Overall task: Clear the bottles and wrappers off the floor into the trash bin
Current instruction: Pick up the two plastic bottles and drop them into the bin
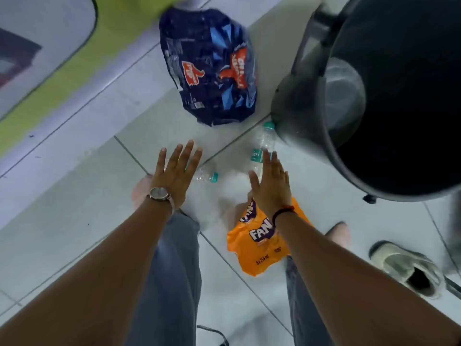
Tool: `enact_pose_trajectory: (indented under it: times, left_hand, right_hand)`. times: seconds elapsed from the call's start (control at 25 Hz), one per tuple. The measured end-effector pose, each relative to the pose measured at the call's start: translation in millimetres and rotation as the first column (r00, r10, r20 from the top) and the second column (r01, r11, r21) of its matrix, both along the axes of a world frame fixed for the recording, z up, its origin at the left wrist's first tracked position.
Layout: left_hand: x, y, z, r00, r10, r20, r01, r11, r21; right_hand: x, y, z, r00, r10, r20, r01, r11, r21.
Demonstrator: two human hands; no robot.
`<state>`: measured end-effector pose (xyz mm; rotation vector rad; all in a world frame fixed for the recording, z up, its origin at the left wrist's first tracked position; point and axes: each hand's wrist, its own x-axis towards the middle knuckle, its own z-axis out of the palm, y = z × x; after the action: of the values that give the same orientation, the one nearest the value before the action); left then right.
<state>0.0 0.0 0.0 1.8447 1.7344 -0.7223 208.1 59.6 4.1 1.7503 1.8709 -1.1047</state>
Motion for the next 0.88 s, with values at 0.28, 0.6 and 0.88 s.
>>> enact_pose_trajectory:
  times: [0.28, 0.6, 0.88]
  left_hand:
    - [3, 0, -67, 0.997, -0.046, -0.057, 0.033, 0.978, -0.204]
    - [16, 0, -40, 0.968, 0.242, 0.067, -0.231, 0.961, -0.15]
    - [11, 15, 50, 0.84, 0.526, 0.134, -0.533, 0.846, 0.018]
  right_hand:
    - [-12, 28, -67, 0.999, -0.053, 0.01, 0.052, 0.995, 0.08]
    - [-23, 11, -39, 0.999, -0.018, -0.049, 0.027, 0.981, 0.192]
    - [-33, 3, 50, 0.994, 0.049, -0.101, -0.015, 0.95, 0.311]
